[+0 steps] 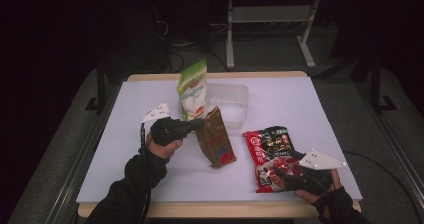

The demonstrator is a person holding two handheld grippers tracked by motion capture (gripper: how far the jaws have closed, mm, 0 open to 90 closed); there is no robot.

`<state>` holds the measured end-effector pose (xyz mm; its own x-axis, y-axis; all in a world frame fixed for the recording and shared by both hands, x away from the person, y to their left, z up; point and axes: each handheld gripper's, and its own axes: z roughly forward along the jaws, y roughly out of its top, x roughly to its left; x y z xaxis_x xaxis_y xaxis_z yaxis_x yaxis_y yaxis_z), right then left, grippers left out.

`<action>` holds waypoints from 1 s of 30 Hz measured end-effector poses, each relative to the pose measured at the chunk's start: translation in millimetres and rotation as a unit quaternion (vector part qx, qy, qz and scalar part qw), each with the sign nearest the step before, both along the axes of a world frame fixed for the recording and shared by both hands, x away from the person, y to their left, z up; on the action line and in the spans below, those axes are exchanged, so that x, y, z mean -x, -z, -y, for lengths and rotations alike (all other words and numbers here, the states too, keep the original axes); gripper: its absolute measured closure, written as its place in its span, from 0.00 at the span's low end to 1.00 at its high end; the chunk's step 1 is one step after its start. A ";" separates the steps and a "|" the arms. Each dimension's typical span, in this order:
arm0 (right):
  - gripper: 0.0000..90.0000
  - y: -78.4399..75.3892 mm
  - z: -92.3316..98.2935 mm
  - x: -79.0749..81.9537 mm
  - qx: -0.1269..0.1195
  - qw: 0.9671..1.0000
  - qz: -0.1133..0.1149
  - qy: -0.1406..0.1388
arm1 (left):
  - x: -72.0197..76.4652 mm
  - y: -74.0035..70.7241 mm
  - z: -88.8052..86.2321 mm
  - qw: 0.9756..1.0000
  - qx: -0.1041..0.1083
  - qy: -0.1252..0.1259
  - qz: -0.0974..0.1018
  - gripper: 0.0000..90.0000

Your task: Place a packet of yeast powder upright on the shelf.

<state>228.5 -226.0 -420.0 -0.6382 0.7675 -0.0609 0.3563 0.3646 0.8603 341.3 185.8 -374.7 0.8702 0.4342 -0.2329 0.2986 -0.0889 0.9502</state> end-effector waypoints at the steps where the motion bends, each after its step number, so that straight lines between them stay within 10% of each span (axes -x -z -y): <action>1: 0.28 0.0 0.0 -0.9 0.000 1.000 0.001 0.000 | 0.7 -1.1 -0.8 1.000 0.001 -0.001 0.002 0.97; 30: 0.27 1.5 -1.2 -9.3 -0.008 1.000 0.002 -0.005 | 10.4 -16.5 -12.9 0.999 0.035 -0.016 0.020 0.98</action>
<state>237.8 -224.7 -421.5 -0.6449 0.7625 -0.0520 0.3487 0.3542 0.8677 330.9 198.7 -358.2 0.8647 0.4464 -0.2302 0.2629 -0.0116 0.9648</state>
